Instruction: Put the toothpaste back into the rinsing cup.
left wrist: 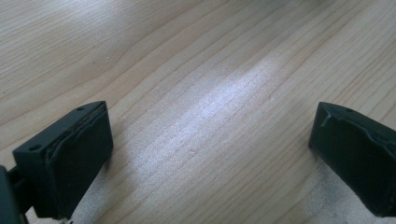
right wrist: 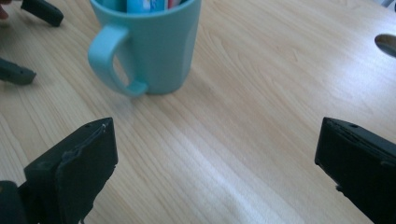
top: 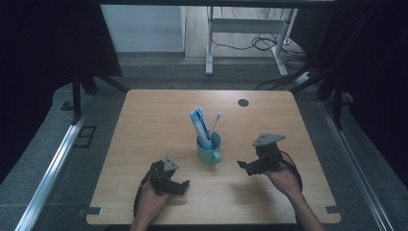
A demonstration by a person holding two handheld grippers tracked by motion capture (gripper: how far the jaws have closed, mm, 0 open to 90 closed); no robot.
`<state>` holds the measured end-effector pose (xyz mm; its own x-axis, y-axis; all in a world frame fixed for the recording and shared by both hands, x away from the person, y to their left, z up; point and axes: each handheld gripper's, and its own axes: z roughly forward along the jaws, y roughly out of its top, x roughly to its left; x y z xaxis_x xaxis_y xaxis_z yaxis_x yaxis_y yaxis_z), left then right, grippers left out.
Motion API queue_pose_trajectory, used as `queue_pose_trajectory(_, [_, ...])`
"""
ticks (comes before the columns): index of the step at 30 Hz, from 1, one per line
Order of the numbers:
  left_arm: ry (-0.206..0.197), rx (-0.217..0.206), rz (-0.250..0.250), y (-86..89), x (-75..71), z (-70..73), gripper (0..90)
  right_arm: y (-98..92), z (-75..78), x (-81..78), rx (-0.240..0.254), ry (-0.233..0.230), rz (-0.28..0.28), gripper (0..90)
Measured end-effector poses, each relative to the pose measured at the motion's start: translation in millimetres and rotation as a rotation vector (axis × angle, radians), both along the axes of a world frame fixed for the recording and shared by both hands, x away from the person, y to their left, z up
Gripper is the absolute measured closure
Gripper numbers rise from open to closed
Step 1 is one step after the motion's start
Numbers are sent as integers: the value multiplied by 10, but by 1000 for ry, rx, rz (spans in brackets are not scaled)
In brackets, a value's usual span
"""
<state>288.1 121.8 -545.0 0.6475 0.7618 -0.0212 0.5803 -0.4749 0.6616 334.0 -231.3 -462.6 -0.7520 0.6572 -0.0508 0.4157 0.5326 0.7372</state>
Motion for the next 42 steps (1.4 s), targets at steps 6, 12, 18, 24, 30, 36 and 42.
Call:
queue_pose_trajectory(6, [2,-2,2,-2,-2,0,0,-86,-115,-56,-3,13,-10,0])
queue_pose_trajectory(12, [2,-4,5,-3,-3,-1,0,-180,-238,-110,2,29,-29,0])
queue_pose_trajectory(18, [3,-4,4,-3,-3,-1,0,-266,-390,-176,8,45,-46,0])
queue_pose_trajectory(24, [2,-6,7,-6,-4,-2,0,-315,-526,-234,-1,57,-55,0])
queue_pose_trajectory(30, [2,-6,7,-5,-4,-2,0,-332,-658,-287,-9,67,-55,0])
queue_pose_trajectory(36, [1,-5,8,-6,-5,-2,0,-343,-745,-320,-9,81,-55,0])
queue_pose_trajectory(42, [1,-5,8,-5,-5,-1,0,-353,-805,-344,-8,80,-57,0])
